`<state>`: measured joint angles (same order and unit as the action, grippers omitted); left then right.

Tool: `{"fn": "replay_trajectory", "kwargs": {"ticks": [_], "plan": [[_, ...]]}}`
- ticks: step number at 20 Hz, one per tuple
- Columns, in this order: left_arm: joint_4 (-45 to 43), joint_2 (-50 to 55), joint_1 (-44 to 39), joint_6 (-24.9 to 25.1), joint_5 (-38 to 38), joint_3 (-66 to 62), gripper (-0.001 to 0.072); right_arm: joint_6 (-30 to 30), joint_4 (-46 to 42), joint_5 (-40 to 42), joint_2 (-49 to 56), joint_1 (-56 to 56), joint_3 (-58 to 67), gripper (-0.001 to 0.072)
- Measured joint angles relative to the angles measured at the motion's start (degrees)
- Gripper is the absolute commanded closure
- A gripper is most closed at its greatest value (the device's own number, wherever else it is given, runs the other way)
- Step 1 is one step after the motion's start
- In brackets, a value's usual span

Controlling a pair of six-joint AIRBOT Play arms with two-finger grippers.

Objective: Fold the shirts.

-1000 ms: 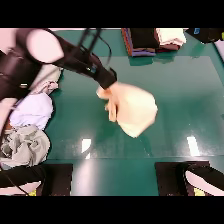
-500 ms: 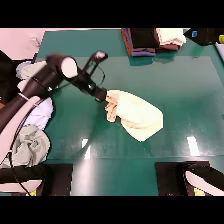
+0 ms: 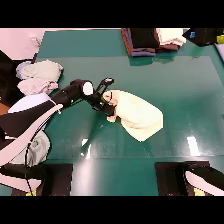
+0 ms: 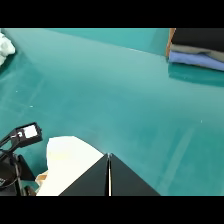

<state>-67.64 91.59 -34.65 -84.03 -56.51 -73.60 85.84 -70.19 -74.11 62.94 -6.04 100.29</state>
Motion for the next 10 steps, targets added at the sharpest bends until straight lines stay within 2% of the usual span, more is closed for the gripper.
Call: {"fn": "replay_trajectory", "kwargs": {"ticks": [1,2,6,9,10], "plan": [[-0.15,0.33,-0.13,0.09,0.5,0.13,0.0524,0.0,0.02,-0.61,0.37,-0.02,0.0,0.0694],[-0.48,0.52,-0.24,0.13,0.83,0.2,0.068,0.0,0.0,-1.62,0.85,-0.02,-0.02,0.0694],[-4.61,0.33,1.18,-0.44,1.4,-0.48,0.0685,0.04,-1.11,-8.79,2.93,1.18,-0.68,0.0694],[-6.71,-1.51,4.85,-1.57,0.55,-1.31,0.0686,0.11,-1.6,-13.29,1.95,4.46,-7.85,0.0693],[-7.04,-2.16,6.1,-1.77,0.26,-1.44,0.0686,0.11,-1.81,-13.57,0.94,5.81,-12.0,0.0596]]}}
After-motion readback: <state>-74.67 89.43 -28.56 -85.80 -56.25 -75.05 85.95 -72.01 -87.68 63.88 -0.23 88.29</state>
